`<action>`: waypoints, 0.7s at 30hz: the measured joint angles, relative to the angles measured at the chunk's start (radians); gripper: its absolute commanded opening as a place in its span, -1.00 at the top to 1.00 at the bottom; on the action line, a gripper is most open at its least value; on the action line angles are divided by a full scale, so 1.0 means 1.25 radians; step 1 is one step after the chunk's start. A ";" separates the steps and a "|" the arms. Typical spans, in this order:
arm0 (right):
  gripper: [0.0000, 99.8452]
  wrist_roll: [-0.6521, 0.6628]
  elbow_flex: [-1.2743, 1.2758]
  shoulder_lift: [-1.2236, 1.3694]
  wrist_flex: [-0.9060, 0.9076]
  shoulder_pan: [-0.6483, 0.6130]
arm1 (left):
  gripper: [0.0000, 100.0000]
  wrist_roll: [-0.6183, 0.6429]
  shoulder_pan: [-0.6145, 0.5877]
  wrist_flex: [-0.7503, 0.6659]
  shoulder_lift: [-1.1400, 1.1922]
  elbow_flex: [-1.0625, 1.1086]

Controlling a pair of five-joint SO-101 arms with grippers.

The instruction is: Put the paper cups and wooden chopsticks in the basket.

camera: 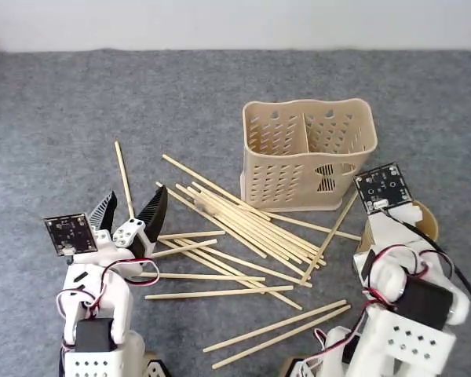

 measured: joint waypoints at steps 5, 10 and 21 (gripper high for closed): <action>0.70 -0.001 -0.017 -0.032 0.016 -0.016 | 0.37 0.000 0.000 0.000 0.000 0.000; 0.70 0.000 -0.017 -0.026 0.020 -0.036 | 0.37 0.000 0.000 0.000 0.000 0.000; 0.73 0.006 0.115 -0.025 -0.004 -0.058 | 0.37 0.000 0.000 0.000 0.000 0.000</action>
